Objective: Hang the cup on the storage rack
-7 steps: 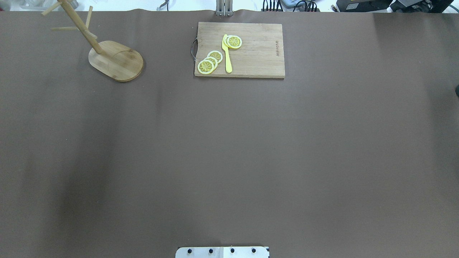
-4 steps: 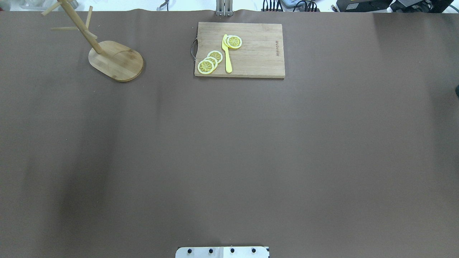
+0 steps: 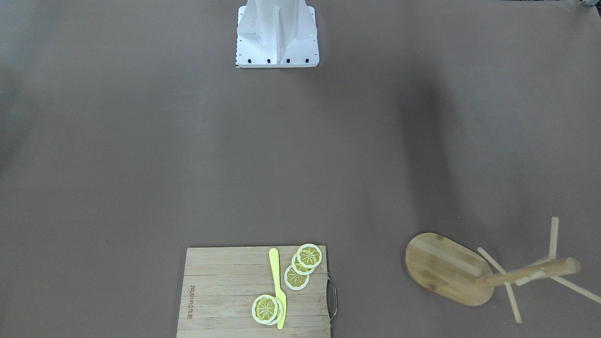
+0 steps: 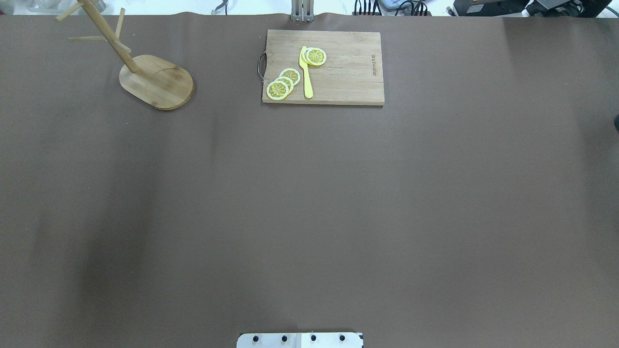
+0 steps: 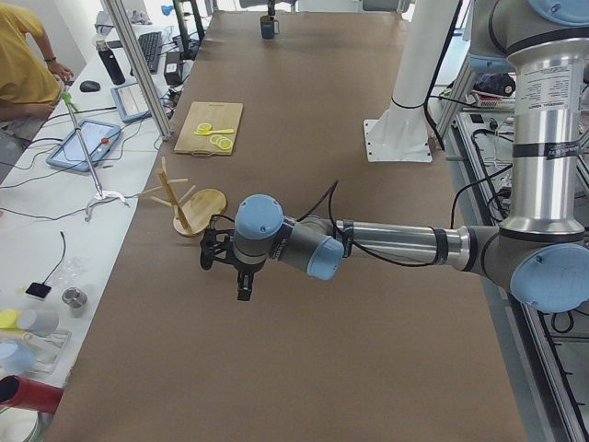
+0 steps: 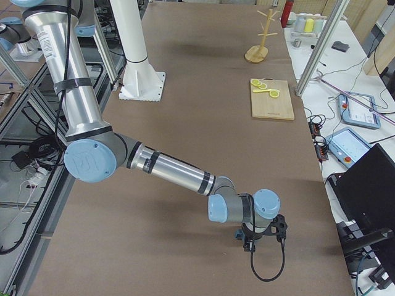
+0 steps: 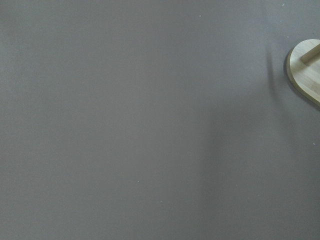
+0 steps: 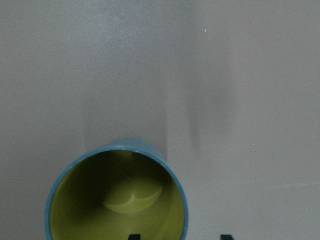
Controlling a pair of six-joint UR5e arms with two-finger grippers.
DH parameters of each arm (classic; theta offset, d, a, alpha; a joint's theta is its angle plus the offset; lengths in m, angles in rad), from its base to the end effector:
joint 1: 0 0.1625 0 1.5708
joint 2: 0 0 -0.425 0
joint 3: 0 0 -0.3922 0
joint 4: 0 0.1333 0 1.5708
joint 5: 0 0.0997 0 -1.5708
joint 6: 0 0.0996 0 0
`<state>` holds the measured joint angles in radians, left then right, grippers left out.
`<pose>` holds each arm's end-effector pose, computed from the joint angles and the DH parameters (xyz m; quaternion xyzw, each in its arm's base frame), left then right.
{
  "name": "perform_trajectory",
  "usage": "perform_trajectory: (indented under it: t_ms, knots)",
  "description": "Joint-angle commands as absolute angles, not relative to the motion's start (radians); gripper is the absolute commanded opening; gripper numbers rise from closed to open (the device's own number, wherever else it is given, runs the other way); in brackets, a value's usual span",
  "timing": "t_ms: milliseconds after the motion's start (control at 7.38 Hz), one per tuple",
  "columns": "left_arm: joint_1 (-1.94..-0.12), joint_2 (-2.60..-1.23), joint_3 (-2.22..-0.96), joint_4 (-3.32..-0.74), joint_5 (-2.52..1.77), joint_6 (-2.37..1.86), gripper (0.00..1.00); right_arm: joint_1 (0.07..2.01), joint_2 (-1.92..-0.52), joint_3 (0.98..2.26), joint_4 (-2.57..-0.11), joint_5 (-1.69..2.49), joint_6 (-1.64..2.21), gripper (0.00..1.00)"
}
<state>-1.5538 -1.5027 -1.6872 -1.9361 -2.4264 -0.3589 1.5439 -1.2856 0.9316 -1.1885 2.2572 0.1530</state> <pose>-0.0499 -0.4813 0.5873 0.1077 0.4338 -0.0675 0.8920 0.0543 -0.5910 0.7805 -0.0170 -0.3363 0.0546 0.9400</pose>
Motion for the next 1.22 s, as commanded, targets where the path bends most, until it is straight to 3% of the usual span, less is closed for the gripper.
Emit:
perform_trajectory:
  t_ms: [0,542,678,813,949,1084]
  knots:
    - [-1.554,-1.502,-1.686,-1.940,-2.425,-0.359,0.98,1.543,-1.282,0.934,-1.187,2.266,0.210,0.55]
    - [-1.554,-1.503,-1.700,-1.942,-2.395,-0.362,0.98,1.537,-1.282,0.927,-1.187,2.269,0.238,0.53]
    - [-1.555,-1.503,-1.706,-1.942,-2.393,-0.364,0.98,1.532,-1.284,0.923,-1.187,2.269,0.238,0.46]
    - [-1.555,-1.502,-1.709,-1.942,-2.393,-0.364,0.98,1.531,-1.284,0.923,-1.187,2.269,0.239,0.34]
    - [-1.557,-1.500,-1.712,-1.942,-2.393,-0.364,0.98,1.525,-1.284,0.923,-1.187,2.269,0.239,0.08]
    - [-1.559,-1.500,-1.712,-1.942,-2.393,-0.364,0.98,1.514,-1.279,0.926,-1.189,2.269,0.239,0.00]
